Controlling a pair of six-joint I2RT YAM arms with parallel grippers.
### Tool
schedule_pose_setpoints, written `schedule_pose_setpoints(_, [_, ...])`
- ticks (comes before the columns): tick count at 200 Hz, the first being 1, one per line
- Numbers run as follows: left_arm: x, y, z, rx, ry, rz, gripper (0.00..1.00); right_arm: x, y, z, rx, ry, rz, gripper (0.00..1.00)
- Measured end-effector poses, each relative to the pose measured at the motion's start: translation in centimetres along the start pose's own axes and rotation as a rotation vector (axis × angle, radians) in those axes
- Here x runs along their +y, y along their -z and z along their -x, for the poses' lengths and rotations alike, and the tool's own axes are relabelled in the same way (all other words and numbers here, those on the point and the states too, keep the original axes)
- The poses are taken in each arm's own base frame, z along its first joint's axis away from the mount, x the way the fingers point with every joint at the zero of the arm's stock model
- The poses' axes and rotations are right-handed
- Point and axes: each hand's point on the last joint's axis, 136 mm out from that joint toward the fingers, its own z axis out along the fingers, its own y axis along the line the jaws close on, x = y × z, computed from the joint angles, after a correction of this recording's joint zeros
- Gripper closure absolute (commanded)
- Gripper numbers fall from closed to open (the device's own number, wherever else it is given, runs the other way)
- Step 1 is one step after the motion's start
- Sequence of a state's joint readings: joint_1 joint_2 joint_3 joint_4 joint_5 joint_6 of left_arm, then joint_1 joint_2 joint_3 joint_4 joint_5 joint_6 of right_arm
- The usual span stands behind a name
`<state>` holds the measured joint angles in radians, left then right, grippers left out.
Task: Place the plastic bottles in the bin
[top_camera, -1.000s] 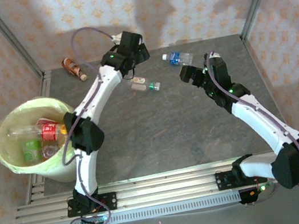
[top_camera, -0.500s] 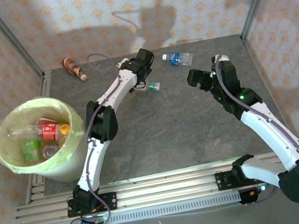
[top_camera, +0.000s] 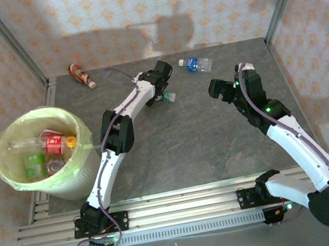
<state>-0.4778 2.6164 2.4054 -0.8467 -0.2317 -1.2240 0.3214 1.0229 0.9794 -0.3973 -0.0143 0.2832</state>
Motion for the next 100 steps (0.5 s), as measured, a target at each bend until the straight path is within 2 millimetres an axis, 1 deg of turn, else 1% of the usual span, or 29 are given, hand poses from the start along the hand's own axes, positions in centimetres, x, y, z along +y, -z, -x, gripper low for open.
schedule_pose_setpoints(20, [-0.2,-0.1,-0.1,0.004,-0.015,-0.012,0.35,-0.2,-0.2,-0.4,0.008,0.001,-0.004,0.0])
schedule_pose_setpoints(34, [-0.3,0.2,0.0,0.003,-0.031,-0.026,0.41,-0.3,-0.4,-0.7,0.014,0.002,-0.006,0.0])
schedule_pose_setpoints(47, [0.2,0.6,-0.1,0.008,-0.057,-0.027,0.46,-0.2,-0.6,-0.8,0.018,0.002,-0.004,0.0])
schedule_pose_setpoints(62, [0.9,1.1,-0.2,0.016,-0.101,-0.025,0.49,-0.1,-1.1,-1.0,0.026,-0.001,0.0,0.0])
schedule_pose_setpoints(80, [1.5,2.0,-0.1,0.019,-0.148,-0.034,0.5,0.3,-1.8,-1.3,0.041,-0.007,0.014,0.0])
schedule_pose_setpoints(100, [1.9,3.8,0.5,0.014,-0.192,-0.068,0.51,1.6,-2.3,-1.8,0.054,-0.011,0.094,0.0])
